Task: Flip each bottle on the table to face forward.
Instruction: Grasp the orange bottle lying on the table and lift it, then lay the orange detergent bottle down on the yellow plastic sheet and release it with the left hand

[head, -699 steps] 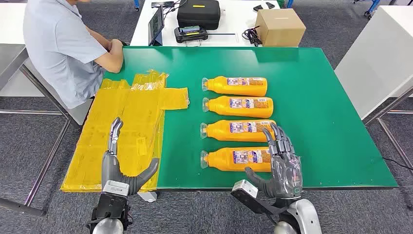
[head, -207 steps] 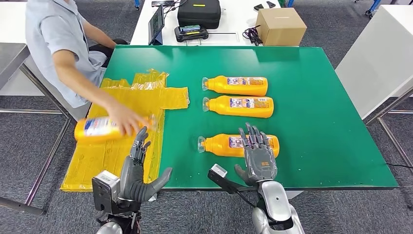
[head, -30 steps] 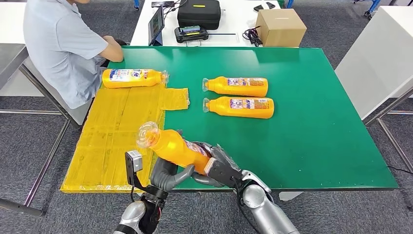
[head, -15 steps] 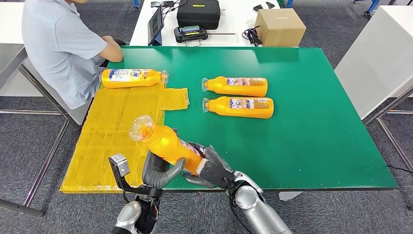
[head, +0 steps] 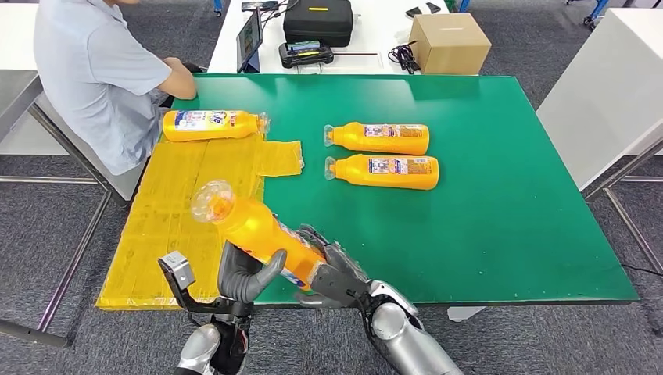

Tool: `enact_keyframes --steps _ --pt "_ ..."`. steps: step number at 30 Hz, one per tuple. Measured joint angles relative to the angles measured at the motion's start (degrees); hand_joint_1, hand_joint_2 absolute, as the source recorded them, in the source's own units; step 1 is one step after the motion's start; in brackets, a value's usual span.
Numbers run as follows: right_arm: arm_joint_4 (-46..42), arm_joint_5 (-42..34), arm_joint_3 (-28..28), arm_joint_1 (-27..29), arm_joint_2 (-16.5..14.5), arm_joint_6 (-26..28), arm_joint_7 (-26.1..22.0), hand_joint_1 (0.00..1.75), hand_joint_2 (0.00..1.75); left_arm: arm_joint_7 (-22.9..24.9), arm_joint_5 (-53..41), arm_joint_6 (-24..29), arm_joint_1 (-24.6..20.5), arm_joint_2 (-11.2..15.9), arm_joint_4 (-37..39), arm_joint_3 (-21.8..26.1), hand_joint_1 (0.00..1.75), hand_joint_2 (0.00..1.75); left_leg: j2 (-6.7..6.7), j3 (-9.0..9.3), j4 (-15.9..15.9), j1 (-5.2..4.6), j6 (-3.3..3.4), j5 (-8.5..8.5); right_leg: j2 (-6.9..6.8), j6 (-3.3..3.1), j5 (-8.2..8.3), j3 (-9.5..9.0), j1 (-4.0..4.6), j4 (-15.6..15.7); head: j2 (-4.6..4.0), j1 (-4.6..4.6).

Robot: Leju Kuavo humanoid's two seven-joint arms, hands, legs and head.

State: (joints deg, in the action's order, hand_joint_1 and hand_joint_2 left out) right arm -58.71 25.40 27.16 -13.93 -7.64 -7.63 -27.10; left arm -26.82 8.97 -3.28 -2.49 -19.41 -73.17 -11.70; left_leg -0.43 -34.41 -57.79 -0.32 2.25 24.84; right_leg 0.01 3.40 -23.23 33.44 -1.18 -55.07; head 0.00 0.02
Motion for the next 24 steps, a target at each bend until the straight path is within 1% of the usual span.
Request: enact_keyframes --steps 2,3,6,7,8,11,15,19,24 --pt "0.33 1.29 -0.09 0.27 0.03 1.51 0.56 0.00 1.75 -0.09 -3.89 1.85 0.03 0.00 -0.39 -0.01 1.75 1.75 -0.02 0.00 0.00 0.00 0.00 0.00 -0.01 0.00 0.00 0.01 0.00 0.00 0.00 0.01" --pt "0.41 2.15 -0.26 0.54 0.05 2.56 0.92 0.00 1.75 -0.04 -7.22 3.67 0.07 0.00 -0.75 -0.02 1.75 1.75 -0.04 -0.01 0.00 0.00 0.00 0.00 -0.01 0.00 0.00 0.02 0.00 0.00 0.00 0.01" --pt "0.03 4.68 -1.85 2.17 0.05 5.93 2.52 0.00 1.75 1.63 -24.54 12.00 0.30 0.00 -2.54 -0.16 1.75 1.75 -0.05 -0.02 0.00 0.01 0.00 0.00 -0.01 0.00 -0.01 0.02 0.01 0.00 0.00 0.00" --pt "-0.41 5.28 -2.72 2.94 0.02 6.56 3.00 0.00 1.75 2.50 -29.79 13.76 0.45 0.00 -3.29 -0.21 1.75 1.75 -0.04 -0.03 0.00 0.01 0.00 0.00 -0.01 0.00 -0.01 0.02 0.01 0.00 0.00 0.00" --pt "-0.98 5.81 -3.66 3.75 -0.06 6.85 3.37 0.00 1.75 3.19 -33.07 14.38 0.67 0.00 -4.08 -0.25 1.75 1.75 -0.04 -0.05 0.00 0.01 0.00 0.00 -0.01 -0.01 -0.01 0.03 0.00 0.00 0.00 0.01" --pt "-2.88 7.80 -6.56 5.85 -0.63 7.22 3.91 0.00 1.75 3.97 -38.11 15.41 1.39 0.00 -6.42 -0.63 1.75 1.75 -0.03 -0.08 0.00 0.01 -0.01 0.01 0.00 -0.01 -0.01 0.06 0.00 0.00 0.00 0.00" --pt "-5.26 11.25 -9.22 7.44 -1.85 8.38 4.10 0.00 1.75 5.20 -47.75 20.13 1.91 0.00 -9.25 -0.80 1.75 1.75 -0.03 -0.09 0.00 0.01 -0.01 0.01 0.00 -0.01 -0.01 0.09 0.01 0.00 0.00 0.00" --pt "-8.59 13.75 -10.55 8.37 -3.15 8.93 4.17 0.00 1.75 9.13 -61.02 24.86 1.65 0.00 -11.05 -0.08 1.75 1.75 -0.02 -0.08 0.00 0.02 -0.01 0.00 0.00 -0.01 -0.01 0.08 0.01 -0.01 0.00 0.01" --pt "-12.63 13.65 -11.51 9.04 -4.51 8.46 3.89 0.00 1.75 13.77 -76.14 28.74 0.66 0.00 -11.26 2.63 1.75 1.75 -0.02 -0.08 0.00 0.02 -0.03 -0.02 0.00 -0.01 -0.01 0.08 0.01 -0.02 0.00 0.01"
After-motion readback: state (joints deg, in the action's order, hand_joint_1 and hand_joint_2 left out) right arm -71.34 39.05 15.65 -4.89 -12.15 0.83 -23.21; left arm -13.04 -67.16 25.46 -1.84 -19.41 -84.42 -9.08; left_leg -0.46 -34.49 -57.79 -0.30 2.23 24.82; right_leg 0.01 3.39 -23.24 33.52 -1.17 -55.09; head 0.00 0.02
